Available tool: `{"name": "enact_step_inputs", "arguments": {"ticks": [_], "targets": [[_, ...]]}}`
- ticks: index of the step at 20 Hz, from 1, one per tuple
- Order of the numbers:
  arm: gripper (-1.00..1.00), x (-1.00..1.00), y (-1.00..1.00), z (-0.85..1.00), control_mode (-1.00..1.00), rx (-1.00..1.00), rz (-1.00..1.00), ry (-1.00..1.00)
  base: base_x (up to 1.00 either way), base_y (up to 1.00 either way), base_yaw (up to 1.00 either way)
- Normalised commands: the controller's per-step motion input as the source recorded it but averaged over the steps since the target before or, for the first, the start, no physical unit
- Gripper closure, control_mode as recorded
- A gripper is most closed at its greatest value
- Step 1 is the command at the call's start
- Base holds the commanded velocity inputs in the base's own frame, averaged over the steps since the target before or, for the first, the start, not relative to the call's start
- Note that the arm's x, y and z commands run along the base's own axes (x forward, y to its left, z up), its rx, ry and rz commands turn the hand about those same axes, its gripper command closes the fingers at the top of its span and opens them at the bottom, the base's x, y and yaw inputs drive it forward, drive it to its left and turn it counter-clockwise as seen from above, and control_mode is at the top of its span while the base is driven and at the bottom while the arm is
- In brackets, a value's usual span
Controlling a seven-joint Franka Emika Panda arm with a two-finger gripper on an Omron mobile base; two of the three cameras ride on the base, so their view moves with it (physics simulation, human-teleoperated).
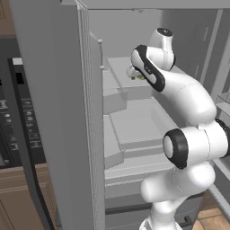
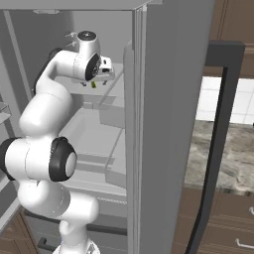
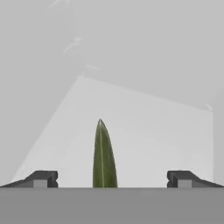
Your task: There is a bowl on the dining counter. Grab a lemon wedge from the fridge and place it in the bowl. Then get the liquor bottle and glass cup from the cabinet and place them next to the bowl.
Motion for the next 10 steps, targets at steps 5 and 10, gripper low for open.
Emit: {"name": "enact_step_inputs", "arguments": {"ticks": [5,10], "targets": [[1.0,0.0,0.0,-0.03,-1.0,0.0,0.01,0.01,0.0,0.0,0.0],[1.0,0.0,0.0,-0.02,-1.0,0.0,0.02,0.02,0.0,0.0,0.0]]}}
